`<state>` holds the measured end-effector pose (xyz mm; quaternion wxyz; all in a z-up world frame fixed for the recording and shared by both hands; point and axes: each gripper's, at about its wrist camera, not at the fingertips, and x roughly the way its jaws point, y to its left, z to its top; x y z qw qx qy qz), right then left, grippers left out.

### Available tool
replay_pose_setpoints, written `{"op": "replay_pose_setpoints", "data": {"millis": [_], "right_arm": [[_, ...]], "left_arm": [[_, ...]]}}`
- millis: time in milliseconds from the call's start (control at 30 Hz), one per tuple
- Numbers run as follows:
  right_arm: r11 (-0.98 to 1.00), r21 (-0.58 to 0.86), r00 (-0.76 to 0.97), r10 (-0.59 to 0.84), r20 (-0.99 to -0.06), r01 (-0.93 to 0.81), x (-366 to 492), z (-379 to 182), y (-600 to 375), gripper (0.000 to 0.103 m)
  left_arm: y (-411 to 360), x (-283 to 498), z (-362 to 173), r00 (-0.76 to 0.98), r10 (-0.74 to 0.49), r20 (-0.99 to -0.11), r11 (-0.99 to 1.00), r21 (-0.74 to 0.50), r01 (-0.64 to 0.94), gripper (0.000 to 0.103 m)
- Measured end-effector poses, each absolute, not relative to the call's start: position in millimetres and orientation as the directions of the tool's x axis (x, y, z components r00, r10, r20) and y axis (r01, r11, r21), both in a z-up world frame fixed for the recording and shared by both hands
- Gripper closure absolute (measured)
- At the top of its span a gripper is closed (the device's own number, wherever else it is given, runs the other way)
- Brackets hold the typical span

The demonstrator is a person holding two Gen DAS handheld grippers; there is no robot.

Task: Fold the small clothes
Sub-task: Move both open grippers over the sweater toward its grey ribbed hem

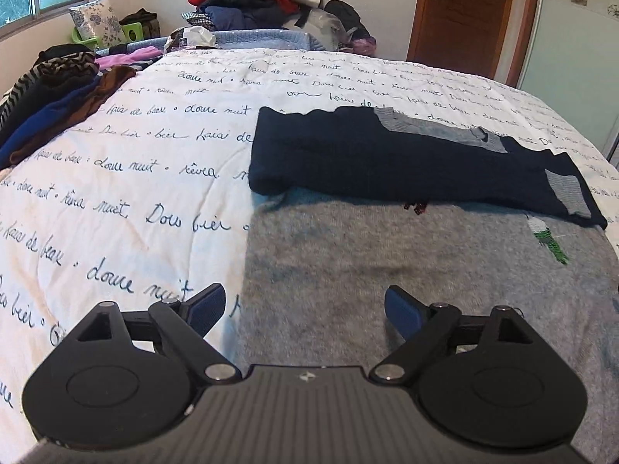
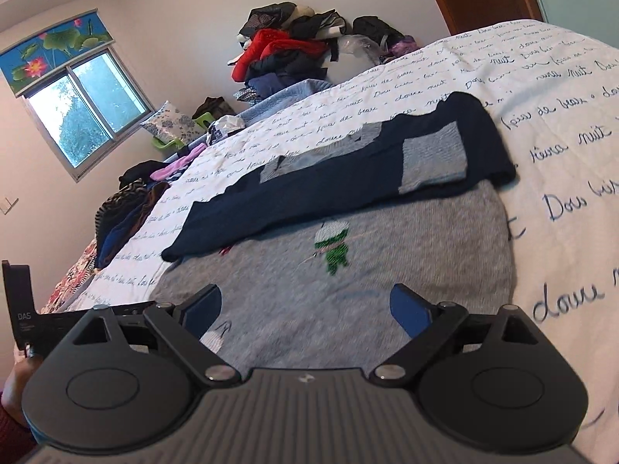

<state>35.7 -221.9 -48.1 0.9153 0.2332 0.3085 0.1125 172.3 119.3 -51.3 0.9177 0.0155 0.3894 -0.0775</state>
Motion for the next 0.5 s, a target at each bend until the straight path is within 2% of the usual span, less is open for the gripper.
{"op": "replay_pose_setpoints", "data": {"millis": [267,500], "right_arm": [[0.863,0.501,0.776,0.357,-0.52,-0.061,6.6,-47.6,-215.7,0.008],[0.844,0.534,0.757,0.382,-0.53,-0.052,-15.7,-51.8,-210.5,0.008]], "left_arm": [[108.4,155.2,-57.1,0.678,-0.148,-0.72,0.983,-0.033,0.18,0.015],[96.2,127.1,-59.2,0.653,-0.177,-0.736,0.955,0.034,0.296,0.015]]}}
